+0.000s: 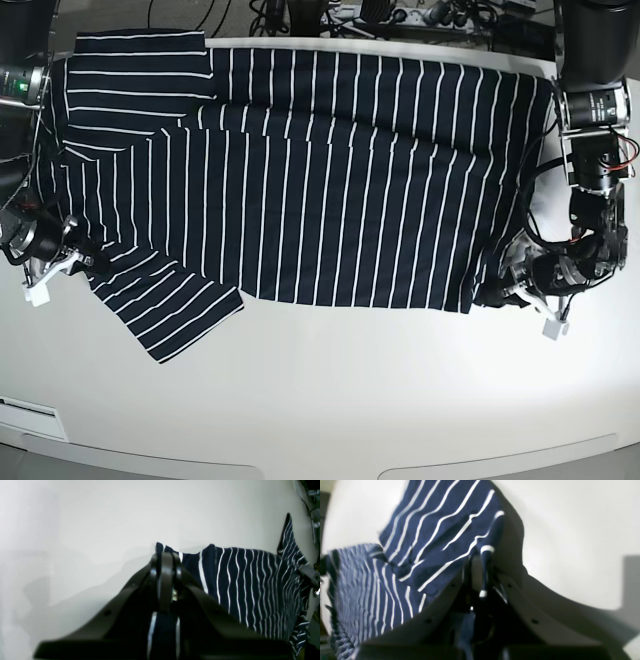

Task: Fold the T-shirt properly
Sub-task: 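Drag the shirt's hem edge with both grippers toward the folded edge, then fold the hem edge over the shirt body with both grippers, then release the hem and move the right gripper to the sleeve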

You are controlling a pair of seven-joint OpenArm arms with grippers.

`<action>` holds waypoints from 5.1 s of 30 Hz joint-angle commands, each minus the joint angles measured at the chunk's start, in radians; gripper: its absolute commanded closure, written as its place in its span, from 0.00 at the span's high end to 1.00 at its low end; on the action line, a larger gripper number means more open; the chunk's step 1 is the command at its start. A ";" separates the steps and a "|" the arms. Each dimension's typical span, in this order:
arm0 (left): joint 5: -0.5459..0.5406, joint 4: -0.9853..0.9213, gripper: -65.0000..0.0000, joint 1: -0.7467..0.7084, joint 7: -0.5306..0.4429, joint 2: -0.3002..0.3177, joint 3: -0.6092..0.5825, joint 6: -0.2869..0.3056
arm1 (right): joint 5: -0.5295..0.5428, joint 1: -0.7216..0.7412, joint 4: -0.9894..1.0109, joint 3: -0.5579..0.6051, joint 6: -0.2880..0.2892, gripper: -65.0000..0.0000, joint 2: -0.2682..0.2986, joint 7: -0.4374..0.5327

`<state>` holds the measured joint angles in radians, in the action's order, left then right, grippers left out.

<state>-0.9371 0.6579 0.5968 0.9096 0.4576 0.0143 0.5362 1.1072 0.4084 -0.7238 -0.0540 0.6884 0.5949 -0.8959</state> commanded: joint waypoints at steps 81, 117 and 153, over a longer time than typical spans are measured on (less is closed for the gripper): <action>-0.546 0.617 0.00 -0.277 0.487 0.510 0.001 0.162 | -0.074 -0.278 -0.734 -0.007 0.010 0.00 0.315 -0.072; -0.398 0.924 0.57 -0.704 0.487 0.581 0.001 0.143 | -0.091 -0.384 -0.734 -0.006 0.010 0.67 0.336 -0.143; -0.297 0.924 0.57 -0.704 0.450 0.581 0.001 0.069 | -0.225 -0.211 -0.453 -0.006 0.010 0.65 0.004 0.097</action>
<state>-1.2228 1.5711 -0.1165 1.3613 1.0115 0.0040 0.6064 0.8703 0.1780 -1.1667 -0.0555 0.6930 0.5789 -0.8062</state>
